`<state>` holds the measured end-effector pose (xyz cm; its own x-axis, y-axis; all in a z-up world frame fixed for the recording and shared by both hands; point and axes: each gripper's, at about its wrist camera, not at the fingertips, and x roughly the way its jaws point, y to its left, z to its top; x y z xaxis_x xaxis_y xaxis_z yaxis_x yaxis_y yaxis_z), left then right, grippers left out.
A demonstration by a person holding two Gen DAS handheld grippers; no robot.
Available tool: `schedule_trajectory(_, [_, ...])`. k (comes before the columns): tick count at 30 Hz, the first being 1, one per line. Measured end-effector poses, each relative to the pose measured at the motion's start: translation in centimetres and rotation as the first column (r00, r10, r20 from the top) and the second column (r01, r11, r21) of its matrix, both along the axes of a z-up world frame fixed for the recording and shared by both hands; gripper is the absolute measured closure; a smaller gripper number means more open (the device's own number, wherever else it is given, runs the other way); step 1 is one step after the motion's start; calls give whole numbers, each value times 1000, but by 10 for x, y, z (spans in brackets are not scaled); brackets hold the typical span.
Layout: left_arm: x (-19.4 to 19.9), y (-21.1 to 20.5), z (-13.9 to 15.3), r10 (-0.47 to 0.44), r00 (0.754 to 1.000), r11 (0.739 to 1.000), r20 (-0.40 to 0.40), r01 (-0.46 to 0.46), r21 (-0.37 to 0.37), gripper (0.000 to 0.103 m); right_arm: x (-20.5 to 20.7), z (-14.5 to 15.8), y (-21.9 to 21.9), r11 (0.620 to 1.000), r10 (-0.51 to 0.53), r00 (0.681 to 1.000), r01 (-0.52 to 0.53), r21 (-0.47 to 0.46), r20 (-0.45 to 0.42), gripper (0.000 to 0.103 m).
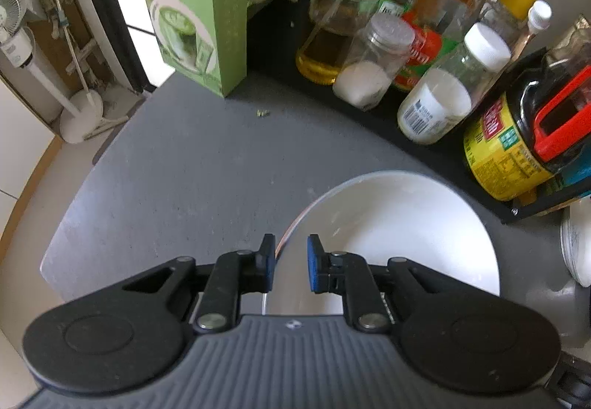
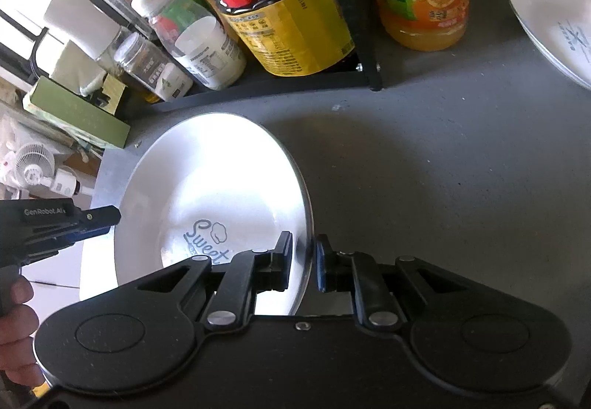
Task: Organize plates and bowls
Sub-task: 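Open both tools and withdraw from the stacked plates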
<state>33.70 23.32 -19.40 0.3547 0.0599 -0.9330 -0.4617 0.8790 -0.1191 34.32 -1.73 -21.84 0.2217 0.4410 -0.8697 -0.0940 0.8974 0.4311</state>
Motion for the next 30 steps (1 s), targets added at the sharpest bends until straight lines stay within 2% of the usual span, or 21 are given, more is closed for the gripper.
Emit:
schedule_trajectory(4, [1,-2,8,-1,1000,1000,8,1,-5,87,-1,8,-7,999,-14,1000,14,32,4,87])
schedule_trajectory(6, [2,-4,11,-1,1000,1000,14,1,-13,86,-3,14,-11,999,-13,1000,12,49,17,76])
schedule_trajectory(7, [1,-5,13,-2,1000,1000,19,2,-14,84,-4,18,-13,999,-17,999,16,51,29,63])
schedule_trajectory(8, [1,-8,15,-3,1000,1000,22,3,-9,77,-5,22,-14,999,-22,999,20,43,44,50])
schedule_trajectory(9, [2,-10,17,-2,1000,1000,23,2,-1,66,-7,27,-16,999,-23,998,22,30,63,48])
schedule_trajectory(12, [1,-20,25,0,998,1000,61,-1,17,44,-10,40,-22,1000,-19,994,17,19,108,40])
schedule_trajectory(14, [0,-29,30,-5,996,999,91,1,38,38,-13,51,-30,999,-34,988,32,18,151,25])
schedule_trajectory(17, [0,-41,39,-14,989,999,147,7,53,34,-20,65,-43,998,-64,968,65,3,241,11])
schedule_trajectory(20, [4,-54,46,-8,985,999,171,-1,51,31,-23,75,-56,997,-76,957,74,18,280,3])
schedule_trajectory(25, [11,-82,58,-68,977,996,204,55,70,28,-25,81,-81,993,-118,941,118,17,318,0])
schedule_trajectory(30, [17,-111,66,-116,967,993,226,107,49,14,-29,85,-112,985,-175,937,165,59,302,0])
